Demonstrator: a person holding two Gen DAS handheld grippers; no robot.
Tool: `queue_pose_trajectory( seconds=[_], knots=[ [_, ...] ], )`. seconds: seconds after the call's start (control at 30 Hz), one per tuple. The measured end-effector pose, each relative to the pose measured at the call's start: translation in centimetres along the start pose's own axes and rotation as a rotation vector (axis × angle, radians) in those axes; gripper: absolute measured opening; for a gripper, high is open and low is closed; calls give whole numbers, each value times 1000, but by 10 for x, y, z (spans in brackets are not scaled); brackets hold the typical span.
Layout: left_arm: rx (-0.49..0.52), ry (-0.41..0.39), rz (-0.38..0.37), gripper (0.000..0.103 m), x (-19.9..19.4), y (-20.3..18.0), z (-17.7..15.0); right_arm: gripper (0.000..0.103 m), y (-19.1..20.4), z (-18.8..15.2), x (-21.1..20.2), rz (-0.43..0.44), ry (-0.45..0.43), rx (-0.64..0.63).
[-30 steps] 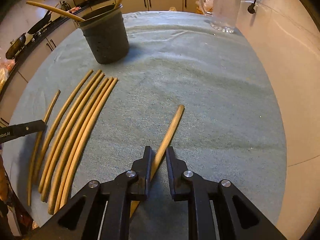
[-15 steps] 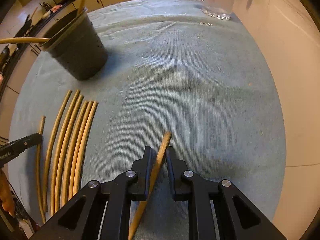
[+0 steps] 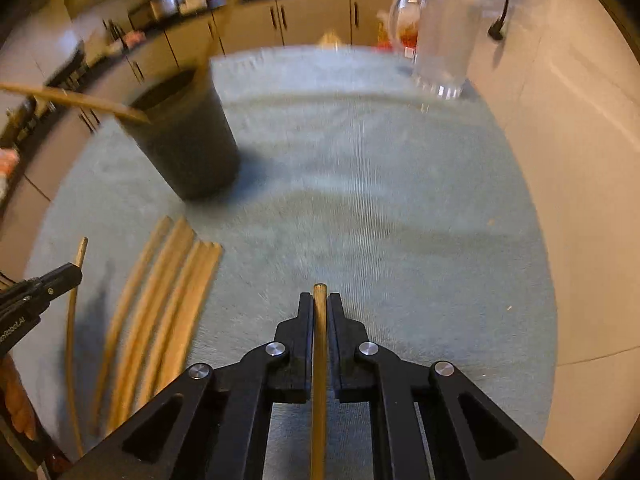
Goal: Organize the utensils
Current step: 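Lift both held chopsticks upright and carry them over the black holder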
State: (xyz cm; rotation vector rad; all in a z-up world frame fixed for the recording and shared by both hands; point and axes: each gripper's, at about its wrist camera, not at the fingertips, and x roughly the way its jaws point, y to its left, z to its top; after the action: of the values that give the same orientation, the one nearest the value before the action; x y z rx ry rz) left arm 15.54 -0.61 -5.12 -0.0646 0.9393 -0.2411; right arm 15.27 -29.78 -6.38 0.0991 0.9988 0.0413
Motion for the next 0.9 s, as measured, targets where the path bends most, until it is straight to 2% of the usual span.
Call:
queue_pose_trajectory(
  seconds=[0.13,0.23,0.43,0.63,0.9],
  knots=[
    [17,-133,4,7,-47,-6,0,7,-3,1,-46,-5,-154,12],
    [17,-218,7,7,-67,-8,6,7,-1,-4,-78,-2,-256,26],
    [31,-367,45,7,-114,-16,-19,7,-4,-25,-123,30,-448,83],
    [68,-429,65,7,-141,-25,-42,7,-6,-46,-134,24,-496,107],
    [90,-447,43,7,-156,-26,-54,7,-12,-62,-160,37,-520,87]
  ],
)
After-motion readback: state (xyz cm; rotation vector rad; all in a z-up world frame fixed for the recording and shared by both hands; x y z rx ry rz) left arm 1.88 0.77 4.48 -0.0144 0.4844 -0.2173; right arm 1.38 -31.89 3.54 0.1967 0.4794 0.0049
